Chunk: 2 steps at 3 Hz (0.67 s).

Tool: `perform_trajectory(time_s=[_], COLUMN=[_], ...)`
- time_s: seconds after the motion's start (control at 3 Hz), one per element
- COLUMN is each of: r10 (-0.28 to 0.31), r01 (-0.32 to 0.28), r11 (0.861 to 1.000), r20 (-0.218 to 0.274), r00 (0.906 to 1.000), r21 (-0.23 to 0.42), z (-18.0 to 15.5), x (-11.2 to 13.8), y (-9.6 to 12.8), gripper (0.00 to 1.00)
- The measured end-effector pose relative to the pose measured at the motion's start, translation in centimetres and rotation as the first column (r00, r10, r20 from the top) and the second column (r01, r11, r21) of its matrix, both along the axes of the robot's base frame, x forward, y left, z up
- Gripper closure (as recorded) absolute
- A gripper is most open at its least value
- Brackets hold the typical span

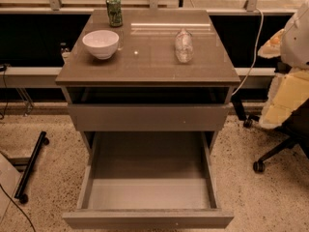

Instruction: Close middle drawer

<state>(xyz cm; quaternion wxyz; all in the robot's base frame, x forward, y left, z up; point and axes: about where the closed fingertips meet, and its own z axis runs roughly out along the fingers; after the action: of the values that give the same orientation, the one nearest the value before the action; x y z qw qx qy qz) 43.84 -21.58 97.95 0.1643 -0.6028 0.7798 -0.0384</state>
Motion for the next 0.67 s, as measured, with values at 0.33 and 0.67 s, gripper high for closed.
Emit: perform_trajectory(time_s=[0.33, 0.67], r10=[0.04, 0.073], r01=[-0.04, -0.069], r11=[0.999, 0.997], r20=[-0.057, -0.148], r00=[0.9976, 0.9863], r21=[0.005, 0.031], z=[-2.4, -5.9], x=[-0.5, -1.7], y=[0.2, -0.1], gripper=[0.39, 0.63])
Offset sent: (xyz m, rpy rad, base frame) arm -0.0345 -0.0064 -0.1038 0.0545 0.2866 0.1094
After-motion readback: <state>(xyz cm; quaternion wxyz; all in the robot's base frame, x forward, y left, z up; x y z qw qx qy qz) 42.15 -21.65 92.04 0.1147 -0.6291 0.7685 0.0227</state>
